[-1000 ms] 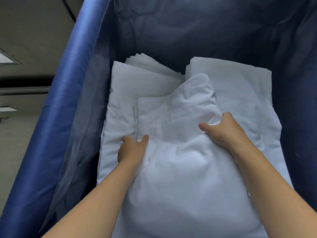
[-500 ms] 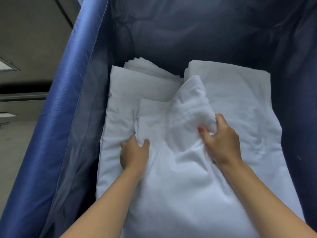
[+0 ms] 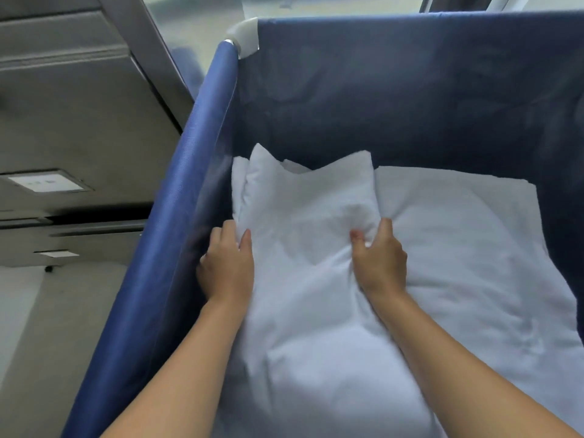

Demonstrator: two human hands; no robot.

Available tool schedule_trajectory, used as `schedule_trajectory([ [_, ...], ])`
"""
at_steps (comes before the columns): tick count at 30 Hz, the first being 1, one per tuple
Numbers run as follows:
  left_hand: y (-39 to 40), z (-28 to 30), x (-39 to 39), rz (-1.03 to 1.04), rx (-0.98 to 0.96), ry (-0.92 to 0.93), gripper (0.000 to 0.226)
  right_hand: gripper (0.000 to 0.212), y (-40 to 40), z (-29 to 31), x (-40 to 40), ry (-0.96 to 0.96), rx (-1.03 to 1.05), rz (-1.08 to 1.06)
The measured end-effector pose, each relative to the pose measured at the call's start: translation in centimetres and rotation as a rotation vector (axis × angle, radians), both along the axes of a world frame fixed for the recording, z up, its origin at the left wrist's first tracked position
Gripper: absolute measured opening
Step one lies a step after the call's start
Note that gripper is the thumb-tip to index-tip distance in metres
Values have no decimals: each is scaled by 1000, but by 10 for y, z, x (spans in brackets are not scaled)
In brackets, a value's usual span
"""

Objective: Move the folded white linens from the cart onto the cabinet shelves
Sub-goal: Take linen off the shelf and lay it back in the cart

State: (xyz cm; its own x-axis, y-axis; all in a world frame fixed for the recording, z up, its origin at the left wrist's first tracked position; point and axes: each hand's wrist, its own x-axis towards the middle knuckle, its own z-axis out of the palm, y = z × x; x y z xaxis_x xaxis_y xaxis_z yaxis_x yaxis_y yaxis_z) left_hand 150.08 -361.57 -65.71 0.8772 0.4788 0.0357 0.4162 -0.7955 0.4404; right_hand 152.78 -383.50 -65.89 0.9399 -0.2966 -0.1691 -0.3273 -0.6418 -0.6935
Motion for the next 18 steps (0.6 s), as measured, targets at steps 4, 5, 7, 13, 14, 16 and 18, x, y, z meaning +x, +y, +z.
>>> schedule_trajectory([
  [4,4,-29,3,28,-15,83,26,30,13,-30,9,58,-172,83],
  [5,4,-33,2,32,-17,86,26,31,15,-37,12,87,-224,114],
  [7,4,-35,3,26,-15,105,27,40,20,-50,21,175,-337,173],
  [13,0,-34,-25,-34,-8,128,69,63,32,-68,18,235,-571,216],
  [14,0,-34,-31,-30,-15,133,74,71,32,-68,13,202,-589,234],
  [16,0,-33,-41,-21,-31,131,78,76,32,-63,0,184,-547,287],
  [18,1,-33,-48,-3,-68,118,77,69,32,-56,-13,202,-486,354],
])
